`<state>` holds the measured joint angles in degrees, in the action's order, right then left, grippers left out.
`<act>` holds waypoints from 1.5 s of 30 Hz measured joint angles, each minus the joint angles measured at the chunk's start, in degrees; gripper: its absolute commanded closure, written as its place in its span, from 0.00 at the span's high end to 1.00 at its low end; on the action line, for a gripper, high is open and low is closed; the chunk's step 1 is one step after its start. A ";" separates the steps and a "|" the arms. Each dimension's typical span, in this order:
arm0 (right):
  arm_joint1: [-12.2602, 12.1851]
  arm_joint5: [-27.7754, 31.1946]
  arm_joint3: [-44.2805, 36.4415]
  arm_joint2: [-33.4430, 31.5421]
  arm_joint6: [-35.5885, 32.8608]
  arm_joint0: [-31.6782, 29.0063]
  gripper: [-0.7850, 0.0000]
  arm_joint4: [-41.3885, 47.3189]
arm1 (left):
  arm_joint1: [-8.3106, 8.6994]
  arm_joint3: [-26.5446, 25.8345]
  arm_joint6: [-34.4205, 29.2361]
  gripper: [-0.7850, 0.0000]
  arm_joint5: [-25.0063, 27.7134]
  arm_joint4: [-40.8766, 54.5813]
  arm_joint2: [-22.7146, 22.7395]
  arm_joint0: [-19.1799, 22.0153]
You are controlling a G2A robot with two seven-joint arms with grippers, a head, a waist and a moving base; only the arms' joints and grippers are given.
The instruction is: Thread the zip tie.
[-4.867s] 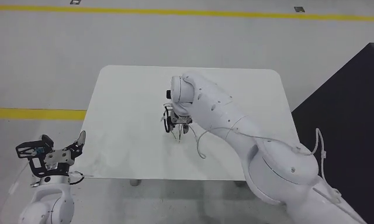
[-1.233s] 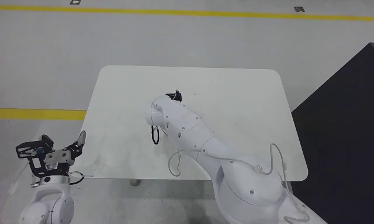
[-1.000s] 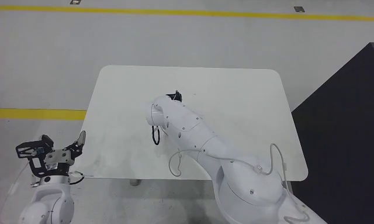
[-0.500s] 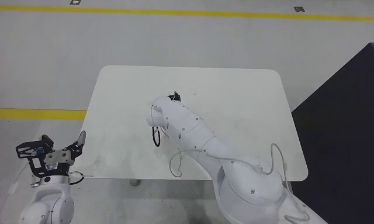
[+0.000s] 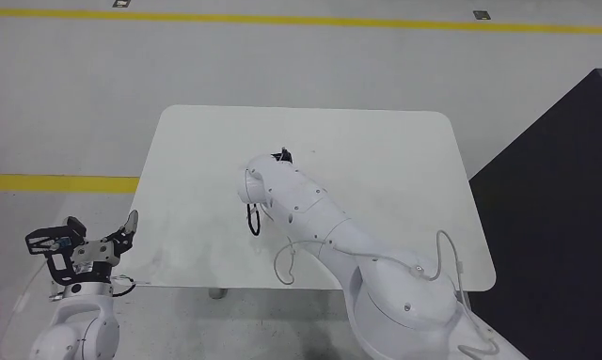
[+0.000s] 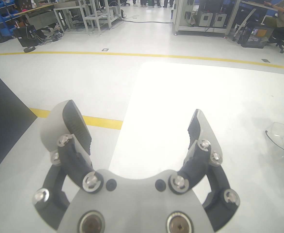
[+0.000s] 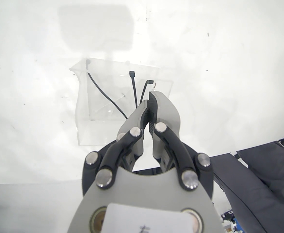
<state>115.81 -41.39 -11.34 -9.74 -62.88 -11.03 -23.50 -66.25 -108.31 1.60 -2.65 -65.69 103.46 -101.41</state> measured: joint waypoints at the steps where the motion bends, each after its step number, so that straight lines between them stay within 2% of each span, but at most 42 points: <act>1: -0.01 0.09 -0.48 0.00 -0.09 -0.01 0.00 -0.29 | 0.00 0.00 0.00 1.00 0.00 0.00 0.00 0.00; 31: -0.06 0.57 1.32 -1.03 -0.58 -0.96 0.00 -1.37 | 0.00 0.00 0.00 1.00 0.00 0.00 0.00 0.00; 32: -0.07 0.57 1.17 -1.10 -0.58 -0.91 0.03 -1.33 | 0.00 0.00 0.00 1.00 0.00 0.00 0.00 0.00; 34: -0.10 0.56 0.84 -1.23 -0.56 -0.78 0.20 -1.30 | 0.00 0.00 0.00 1.00 0.00 0.00 0.00 0.00; 35: -0.11 0.56 0.76 -1.29 -0.56 -0.73 0.24 -1.29 | 0.00 0.00 0.00 1.00 0.00 0.00 0.00 0.00; 38: -0.17 0.76 0.74 -1.46 -0.76 -0.70 0.27 -1.30 | 0.00 0.00 0.00 1.00 0.00 0.00 0.00 0.00; 45: -0.33 1.16 1.45 -1.66 -1.16 -0.79 0.25 -1.09 | 0.00 0.00 0.00 1.00 0.00 0.00 0.00 0.00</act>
<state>115.49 -40.24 -9.89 -11.40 -64.04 -11.82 -24.59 -66.25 -108.31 1.60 -2.65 -65.69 103.46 -101.41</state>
